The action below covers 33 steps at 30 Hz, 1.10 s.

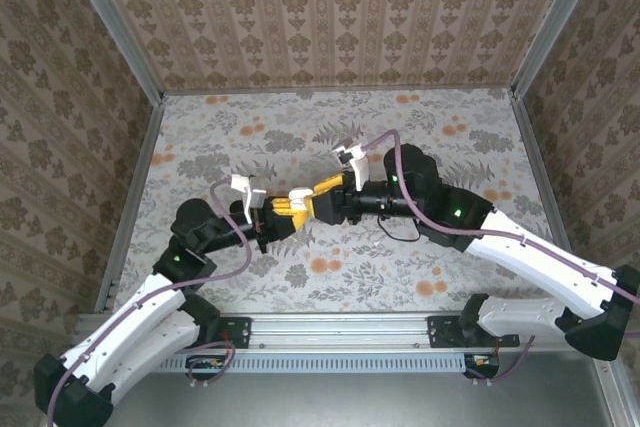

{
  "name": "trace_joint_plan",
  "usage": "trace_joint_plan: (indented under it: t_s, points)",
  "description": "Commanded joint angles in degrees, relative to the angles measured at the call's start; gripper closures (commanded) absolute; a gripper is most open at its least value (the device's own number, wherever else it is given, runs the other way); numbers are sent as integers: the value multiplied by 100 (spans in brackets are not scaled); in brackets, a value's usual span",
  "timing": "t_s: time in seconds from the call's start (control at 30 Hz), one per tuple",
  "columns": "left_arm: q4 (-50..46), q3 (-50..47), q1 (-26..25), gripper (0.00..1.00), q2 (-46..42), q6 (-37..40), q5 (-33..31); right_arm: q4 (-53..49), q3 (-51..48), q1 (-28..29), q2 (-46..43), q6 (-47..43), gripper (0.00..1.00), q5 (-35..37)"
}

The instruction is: Insert wireless bluetooth earbuds into charging case

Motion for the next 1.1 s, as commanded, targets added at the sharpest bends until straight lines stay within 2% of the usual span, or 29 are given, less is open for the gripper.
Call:
trace_joint_plan:
  t_s: [0.0, 0.33, 0.73, 0.83, 0.9, 1.07]
  points:
    - [-78, 207, -58, 100, -66, 209, -41, -447, 320, 32, 110, -78, 50, 78]
    - [-204, 248, -84, 100, -62, 298, -128, -1008, 521, 112, 218, -85, 50, 514]
    - [-236, 249, -119, 100, -57, 359, -150, -1100, 627, 131, 330, -96, 52, 563]
    - [-218, 249, -134, 100, -54, 447, -132, -1061, 585, 125, 372, -66, 70, 567]
    - [-168, 211, -150, 100, -57, 488, -115, -1039, 567, 123, 385, -54, 77, 537]
    - [21, 79, -170, 100, -66, 625, -118, -1048, 567, 127, 409, -73, 84, 390]
